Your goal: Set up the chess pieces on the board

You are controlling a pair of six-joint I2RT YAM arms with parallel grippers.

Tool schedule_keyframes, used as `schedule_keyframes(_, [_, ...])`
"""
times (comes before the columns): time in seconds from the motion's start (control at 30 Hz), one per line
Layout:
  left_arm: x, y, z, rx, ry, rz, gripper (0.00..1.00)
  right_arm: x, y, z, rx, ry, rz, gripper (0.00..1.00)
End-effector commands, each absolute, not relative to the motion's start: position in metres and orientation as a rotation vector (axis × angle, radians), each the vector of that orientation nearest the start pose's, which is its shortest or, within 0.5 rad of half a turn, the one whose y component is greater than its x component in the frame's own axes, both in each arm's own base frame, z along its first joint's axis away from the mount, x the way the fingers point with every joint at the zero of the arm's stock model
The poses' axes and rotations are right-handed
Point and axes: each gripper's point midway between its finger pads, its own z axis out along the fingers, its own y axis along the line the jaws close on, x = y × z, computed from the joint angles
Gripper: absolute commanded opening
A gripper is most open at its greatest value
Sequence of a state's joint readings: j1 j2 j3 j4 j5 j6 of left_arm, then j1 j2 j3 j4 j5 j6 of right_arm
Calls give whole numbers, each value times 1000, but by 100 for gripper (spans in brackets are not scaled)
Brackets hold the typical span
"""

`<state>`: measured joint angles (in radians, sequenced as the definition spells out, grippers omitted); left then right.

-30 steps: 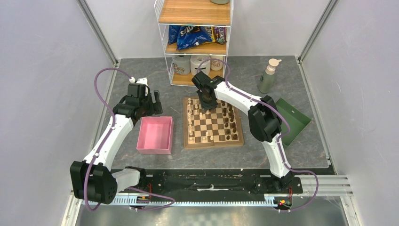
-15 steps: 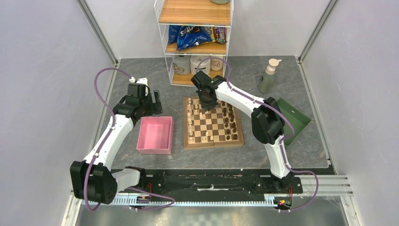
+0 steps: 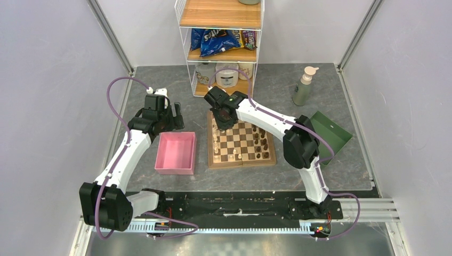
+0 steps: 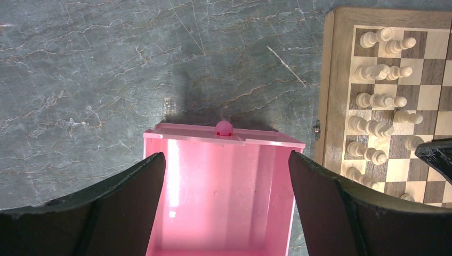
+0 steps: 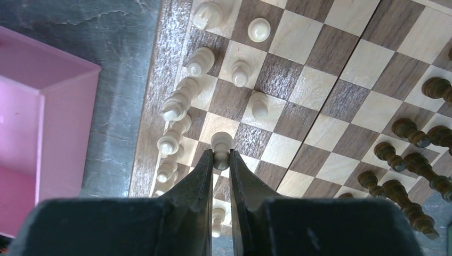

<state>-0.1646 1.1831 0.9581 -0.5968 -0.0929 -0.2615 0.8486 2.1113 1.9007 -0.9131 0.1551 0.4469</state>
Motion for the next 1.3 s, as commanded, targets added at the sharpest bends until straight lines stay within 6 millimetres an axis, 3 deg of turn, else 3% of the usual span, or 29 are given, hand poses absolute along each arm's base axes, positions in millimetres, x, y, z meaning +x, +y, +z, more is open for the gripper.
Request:
schedule_keyframes(0.0, [314,-50,162,-174,2356,-130,92,338,363,102,-455,2630,222,18])
schedule_keyframes(0.87, [315,-49,162,-176,2356,-124,93,348,366,73,-479,2646,151,20])
schedule_keyframes(1.27, [315,-49,161,-174,2358,-124,93,349,370,77,-495,2637,168,32])
